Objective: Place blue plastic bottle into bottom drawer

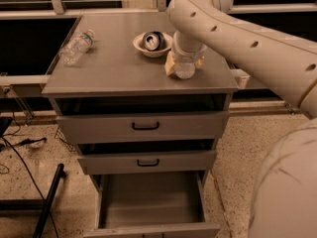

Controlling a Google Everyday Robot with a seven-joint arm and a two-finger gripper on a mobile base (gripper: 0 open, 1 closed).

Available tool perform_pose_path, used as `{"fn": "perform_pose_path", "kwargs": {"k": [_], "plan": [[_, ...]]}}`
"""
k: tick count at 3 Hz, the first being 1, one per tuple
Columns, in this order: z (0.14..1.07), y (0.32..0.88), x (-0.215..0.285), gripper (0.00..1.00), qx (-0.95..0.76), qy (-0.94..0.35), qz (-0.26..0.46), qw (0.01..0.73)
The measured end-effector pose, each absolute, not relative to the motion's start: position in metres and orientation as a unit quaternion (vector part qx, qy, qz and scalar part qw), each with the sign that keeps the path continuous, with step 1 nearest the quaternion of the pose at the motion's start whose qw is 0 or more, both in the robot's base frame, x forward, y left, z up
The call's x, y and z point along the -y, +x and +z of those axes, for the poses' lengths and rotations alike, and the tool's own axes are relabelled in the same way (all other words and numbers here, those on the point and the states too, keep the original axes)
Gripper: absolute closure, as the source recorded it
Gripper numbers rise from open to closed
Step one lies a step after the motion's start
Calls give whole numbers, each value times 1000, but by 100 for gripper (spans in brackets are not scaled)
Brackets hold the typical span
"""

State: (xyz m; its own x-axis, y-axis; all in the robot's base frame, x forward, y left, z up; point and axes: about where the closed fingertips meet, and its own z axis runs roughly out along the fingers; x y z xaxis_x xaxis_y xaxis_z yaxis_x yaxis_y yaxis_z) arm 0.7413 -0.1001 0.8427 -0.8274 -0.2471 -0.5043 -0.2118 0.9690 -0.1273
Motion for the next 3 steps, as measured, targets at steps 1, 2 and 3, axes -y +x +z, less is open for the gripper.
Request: {"fn": "perform_pose_path", "kwargs": {"k": [1, 2, 3], "plan": [[843, 741, 100, 65, -955, -120, -33, 268], [843, 741, 100, 89, -955, -120, -33, 268], [843, 741, 100, 100, -955, -120, -33, 268]]}}
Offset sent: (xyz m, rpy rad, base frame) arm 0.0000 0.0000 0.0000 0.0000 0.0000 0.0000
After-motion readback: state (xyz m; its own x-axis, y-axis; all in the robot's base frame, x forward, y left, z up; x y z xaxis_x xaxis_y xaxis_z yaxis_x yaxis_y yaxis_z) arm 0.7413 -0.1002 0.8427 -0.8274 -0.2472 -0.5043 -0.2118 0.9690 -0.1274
